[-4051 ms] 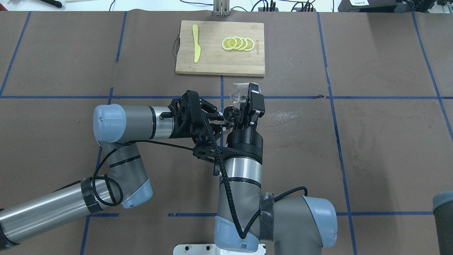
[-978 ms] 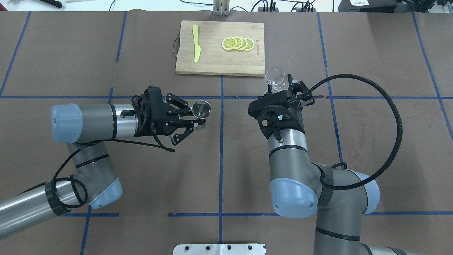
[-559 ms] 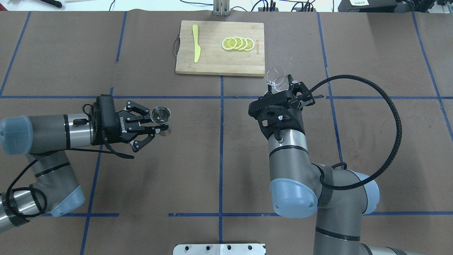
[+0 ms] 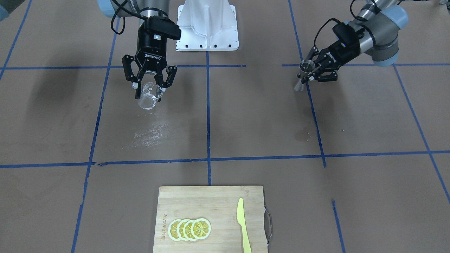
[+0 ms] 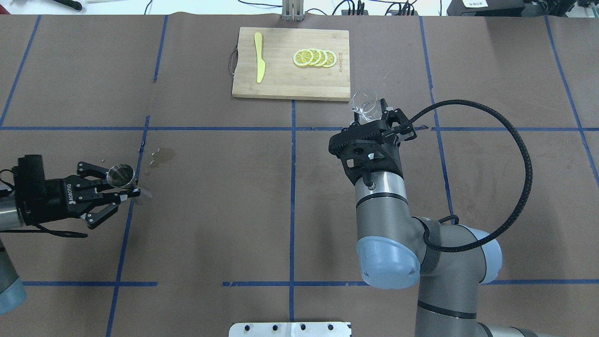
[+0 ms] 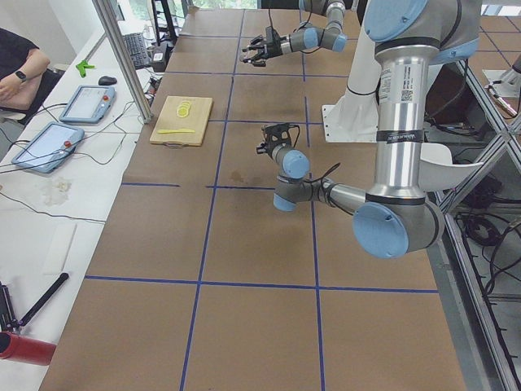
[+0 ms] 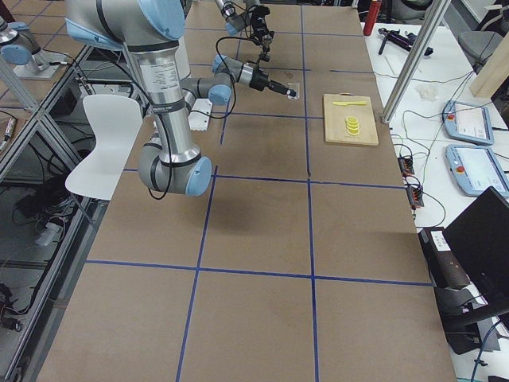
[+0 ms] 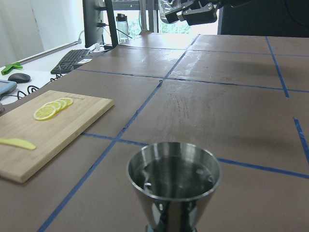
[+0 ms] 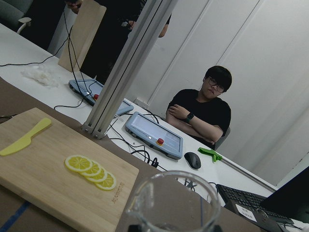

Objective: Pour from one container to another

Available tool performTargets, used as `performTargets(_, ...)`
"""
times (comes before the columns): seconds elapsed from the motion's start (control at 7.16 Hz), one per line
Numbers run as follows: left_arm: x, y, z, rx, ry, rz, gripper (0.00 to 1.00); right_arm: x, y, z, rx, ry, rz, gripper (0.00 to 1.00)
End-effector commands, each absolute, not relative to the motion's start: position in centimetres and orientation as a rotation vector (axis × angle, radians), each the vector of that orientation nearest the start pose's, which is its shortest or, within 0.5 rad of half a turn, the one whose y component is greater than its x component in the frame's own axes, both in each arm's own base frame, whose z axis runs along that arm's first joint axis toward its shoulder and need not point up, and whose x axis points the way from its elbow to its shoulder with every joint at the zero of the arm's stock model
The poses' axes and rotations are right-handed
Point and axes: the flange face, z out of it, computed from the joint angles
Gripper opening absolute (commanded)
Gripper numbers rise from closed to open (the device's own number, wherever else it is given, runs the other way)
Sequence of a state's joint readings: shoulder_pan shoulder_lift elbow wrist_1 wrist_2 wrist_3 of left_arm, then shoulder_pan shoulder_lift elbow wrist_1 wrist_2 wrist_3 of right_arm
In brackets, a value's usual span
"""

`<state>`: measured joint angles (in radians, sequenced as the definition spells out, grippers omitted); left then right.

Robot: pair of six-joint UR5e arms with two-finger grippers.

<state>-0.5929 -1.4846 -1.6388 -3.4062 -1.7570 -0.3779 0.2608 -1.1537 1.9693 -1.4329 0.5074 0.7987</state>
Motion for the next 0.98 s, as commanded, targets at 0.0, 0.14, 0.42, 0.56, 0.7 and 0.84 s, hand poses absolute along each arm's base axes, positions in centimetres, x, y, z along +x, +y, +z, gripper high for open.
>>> performTargets(0.0,26.1,-33.0,49.5,1.330,1.249,0.357,0.00,-46.2,-35.1,21.1,1.261,-0.265,0.072,0.00)
performTargets(0.14,25.7,-32.9,50.2,1.312,1.235,0.304,0.00,-46.1,-35.1,20.9,1.265,-0.279,0.081,0.00)
performTargets(0.42,28.7,-30.5,50.6,1.260,1.259,0.162,0.00,-46.1,-35.1,21.0,1.266,-0.279,0.081,0.00)
performTargets(0.56,30.9,-28.5,50.6,1.245,1.259,0.103,0.00,-46.1,-35.1,21.0,1.266,-0.279,0.081,0.00)
performTargets(0.7,31.9,-27.2,50.9,1.251,1.228,0.039,0.00,-46.1,-35.1,20.9,1.267,-0.282,0.083,0.00)
performTargets(0.84,32.1,-26.3,51.6,1.273,1.164,-0.035,0.00,-46.0,-35.1,20.8,1.267,-0.283,0.084,0.00)
